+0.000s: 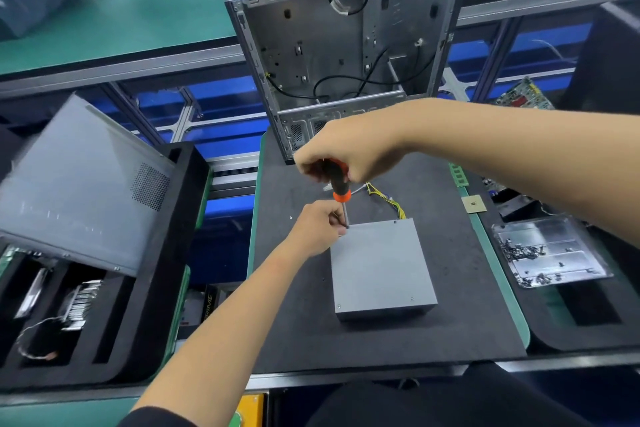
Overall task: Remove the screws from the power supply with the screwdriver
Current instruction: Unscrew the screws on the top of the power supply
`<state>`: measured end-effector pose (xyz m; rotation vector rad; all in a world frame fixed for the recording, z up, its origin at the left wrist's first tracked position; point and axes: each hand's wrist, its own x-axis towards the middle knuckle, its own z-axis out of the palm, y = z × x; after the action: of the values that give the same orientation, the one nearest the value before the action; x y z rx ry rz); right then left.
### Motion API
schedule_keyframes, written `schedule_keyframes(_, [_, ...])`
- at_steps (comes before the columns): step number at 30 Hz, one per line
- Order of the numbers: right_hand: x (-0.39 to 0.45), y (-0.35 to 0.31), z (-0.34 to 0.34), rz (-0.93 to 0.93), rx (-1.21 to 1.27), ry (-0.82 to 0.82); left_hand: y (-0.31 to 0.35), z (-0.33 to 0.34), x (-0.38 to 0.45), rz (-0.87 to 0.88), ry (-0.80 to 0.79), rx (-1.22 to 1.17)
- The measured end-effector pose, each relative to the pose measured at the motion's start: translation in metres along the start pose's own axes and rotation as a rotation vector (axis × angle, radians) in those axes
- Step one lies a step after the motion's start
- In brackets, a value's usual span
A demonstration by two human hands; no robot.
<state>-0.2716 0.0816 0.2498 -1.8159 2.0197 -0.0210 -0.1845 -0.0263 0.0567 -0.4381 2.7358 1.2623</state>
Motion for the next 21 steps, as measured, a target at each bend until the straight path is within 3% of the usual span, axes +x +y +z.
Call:
schedule_keyframes(3, [0.004,-0.001,0.008,0.066,-0.073,0.016,0.0,0.0,-0.001,-0.003,-0.002,-0.01])
schedule_keyframes(6, [0.008,0.001,0.008,0.276,-0.29,0.031,0.002,-0.001,-0.002,-0.004,0.01,-0.009])
schedule_keyframes(8, [0.011,0.004,0.011,0.287,-0.362,0.065,0.002,-0.001,-0.002,-0.004,0.012,-0.011])
schedule_keyframes(12, [0.001,0.003,0.007,0.038,-0.037,0.064,0.002,0.0,-0.003,0.003,0.013,-0.026])
schedule_keyframes(15, [-0.004,-0.001,0.007,0.019,0.127,0.057,0.001,-0.001,-0.004,0.019,0.007,-0.018])
schedule_keyframes(19, [0.002,-0.006,0.015,0.322,-0.34,0.142,0.001,-0.001,-0.002,0.002,0.011,-0.017])
schedule_keyframes(21, [0.005,-0.006,0.016,0.303,-0.396,0.17,0.001,-0.001,-0.002,0.004,0.014,-0.014])
